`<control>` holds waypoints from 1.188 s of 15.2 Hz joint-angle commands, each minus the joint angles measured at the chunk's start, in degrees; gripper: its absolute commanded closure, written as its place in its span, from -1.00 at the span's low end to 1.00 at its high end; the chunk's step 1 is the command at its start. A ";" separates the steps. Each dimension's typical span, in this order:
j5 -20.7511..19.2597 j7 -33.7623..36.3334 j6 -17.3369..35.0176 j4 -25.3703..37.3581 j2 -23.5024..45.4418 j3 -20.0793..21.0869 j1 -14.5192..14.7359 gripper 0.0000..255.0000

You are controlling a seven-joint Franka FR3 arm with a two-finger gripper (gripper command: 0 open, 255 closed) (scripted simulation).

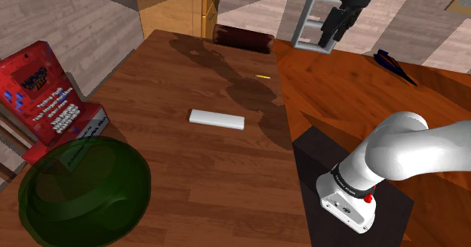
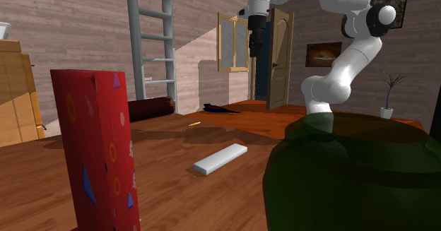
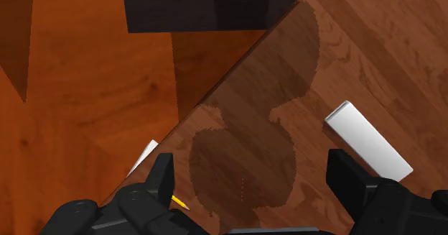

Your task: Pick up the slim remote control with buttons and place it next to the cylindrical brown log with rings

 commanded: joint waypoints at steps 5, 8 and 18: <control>1.21 -0.92 6.39 -3.03 3.74 1.27 2.19 -1.00; 2.08 -1.67 11.15 -4.72 7.09 2.28 3.85 -1.00; 4.54 -4.37 26.30 -6.65 21.10 6.06 9.15 -1.00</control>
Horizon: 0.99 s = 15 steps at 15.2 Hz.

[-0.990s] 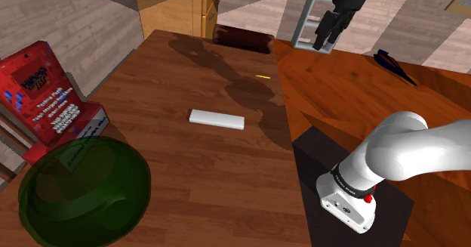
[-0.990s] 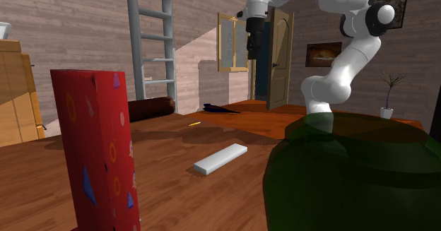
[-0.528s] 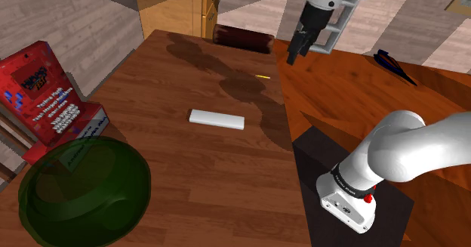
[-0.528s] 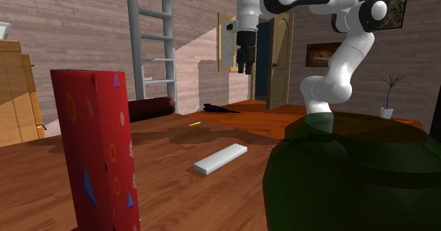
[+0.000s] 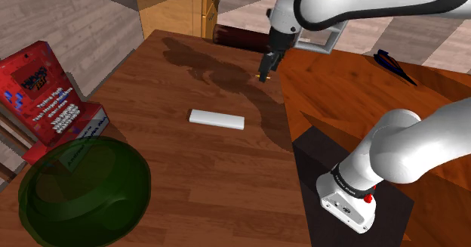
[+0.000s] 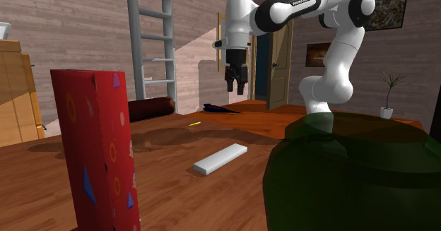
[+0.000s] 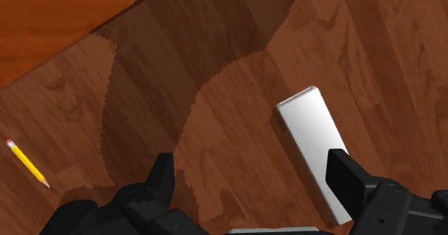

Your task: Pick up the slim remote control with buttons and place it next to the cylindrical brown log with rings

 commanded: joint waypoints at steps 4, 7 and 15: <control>0.86 -1.21 7.06 1.14 8.49 2.20 2.49 -1.00; 1.06 -1.90 10.84 2.27 13.62 3.53 3.83 -1.00; 0.04 -3.03 19.33 7.39 27.87 7.11 7.14 -1.00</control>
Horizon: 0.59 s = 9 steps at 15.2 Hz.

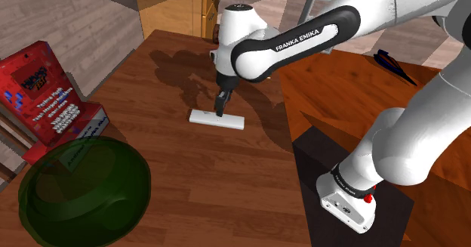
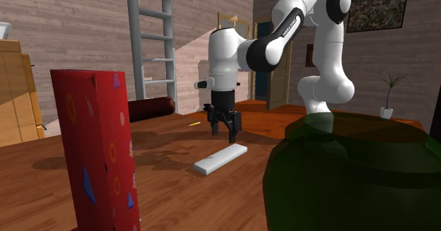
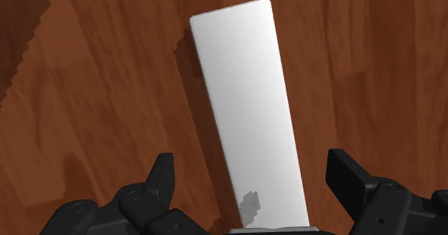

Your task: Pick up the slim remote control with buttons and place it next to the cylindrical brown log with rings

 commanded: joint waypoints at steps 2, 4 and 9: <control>-0.66 -0.12 1.86 2.21 4.19 0.86 0.90 -1.00; -0.87 0.03 3.34 1.68 5.17 0.85 0.93 -1.00; -1.54 0.51 7.45 0.48 8.11 0.78 1.07 -1.00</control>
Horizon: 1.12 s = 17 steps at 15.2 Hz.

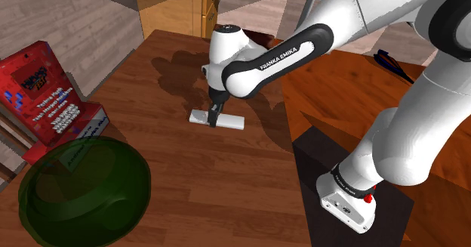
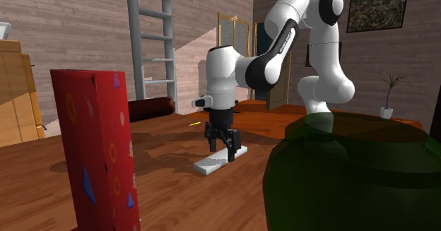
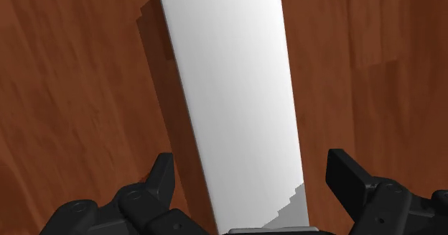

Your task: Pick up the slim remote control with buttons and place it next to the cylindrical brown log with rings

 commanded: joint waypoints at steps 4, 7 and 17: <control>-0.14 0.15 1.00 -0.31 0.65 0.00 0.07 -1.00; -0.14 0.15 1.00 -0.31 0.65 0.00 0.07 -1.00; -0.12 0.14 0.96 -0.39 0.53 0.01 0.07 1.00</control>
